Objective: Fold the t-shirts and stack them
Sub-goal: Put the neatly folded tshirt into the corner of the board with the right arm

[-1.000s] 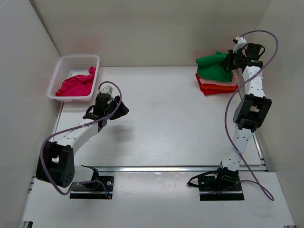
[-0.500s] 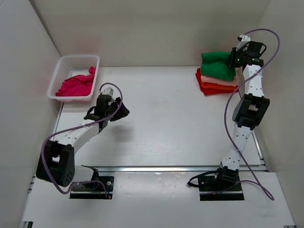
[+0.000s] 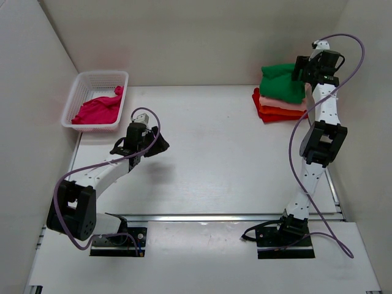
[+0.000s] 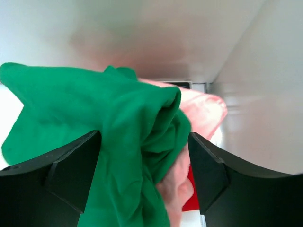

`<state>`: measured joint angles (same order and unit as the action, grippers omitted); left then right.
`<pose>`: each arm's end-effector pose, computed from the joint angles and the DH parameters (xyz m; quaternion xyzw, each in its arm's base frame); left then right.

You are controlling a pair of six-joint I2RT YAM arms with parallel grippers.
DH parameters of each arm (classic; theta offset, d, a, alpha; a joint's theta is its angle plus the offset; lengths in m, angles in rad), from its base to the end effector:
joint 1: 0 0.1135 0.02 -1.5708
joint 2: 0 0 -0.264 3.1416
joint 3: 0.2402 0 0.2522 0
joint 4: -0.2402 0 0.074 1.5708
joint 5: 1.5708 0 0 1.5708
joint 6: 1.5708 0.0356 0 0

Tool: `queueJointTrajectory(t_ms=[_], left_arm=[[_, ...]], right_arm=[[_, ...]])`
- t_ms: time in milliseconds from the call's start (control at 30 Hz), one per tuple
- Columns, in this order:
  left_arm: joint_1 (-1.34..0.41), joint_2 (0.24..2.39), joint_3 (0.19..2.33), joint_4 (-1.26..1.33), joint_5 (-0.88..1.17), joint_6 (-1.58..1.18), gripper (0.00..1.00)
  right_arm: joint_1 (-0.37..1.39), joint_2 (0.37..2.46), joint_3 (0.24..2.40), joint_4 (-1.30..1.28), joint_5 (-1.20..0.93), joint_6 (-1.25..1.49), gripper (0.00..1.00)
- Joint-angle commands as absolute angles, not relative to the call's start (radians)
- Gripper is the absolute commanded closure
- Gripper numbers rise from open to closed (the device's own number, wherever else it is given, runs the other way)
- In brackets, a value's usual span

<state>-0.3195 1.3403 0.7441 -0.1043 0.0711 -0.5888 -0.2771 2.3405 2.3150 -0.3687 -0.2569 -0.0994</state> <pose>0.2648 -0.0903 0.2120 -0.1068 0.9000 -0.2138 0.3644 0.5317 -0.1418 0.3152 0.0024 0.8281 0.0017 0.5606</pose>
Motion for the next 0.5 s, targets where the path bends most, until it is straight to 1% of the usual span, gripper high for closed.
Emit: queueJointTrajectory(t_ms=[0, 100, 200, 400, 467], left_arm=[[-0.325, 1.321, 0.746, -0.103, 0.072, -0.591, 0.34], [-0.318, 1.321, 0.739, -0.106, 0.069, -0.592, 0.33], [-0.322, 1.319, 0.735, -0.106, 0.072, -0.589, 0.34], [-0.322, 1.302, 0.716, -0.095, 0.078, -0.598, 0.34], [-0.321, 1.301, 0.719, -0.092, 0.080, -0.598, 0.34]], right_arm=[[-0.264, 2.319, 2.321, -0.273, -0.181, -0.117, 0.28], [-0.241, 2.297, 2.325, -0.268, -0.150, -0.136, 0.28], [-0.192, 2.240, 2.266, -0.229, -0.069, -0.201, 0.28], [-0.101, 2.077, 2.068, -0.120, -0.042, -0.251, 0.28], [-0.062, 2.057, 2.020, -0.094, 0.039, -0.285, 0.27]])
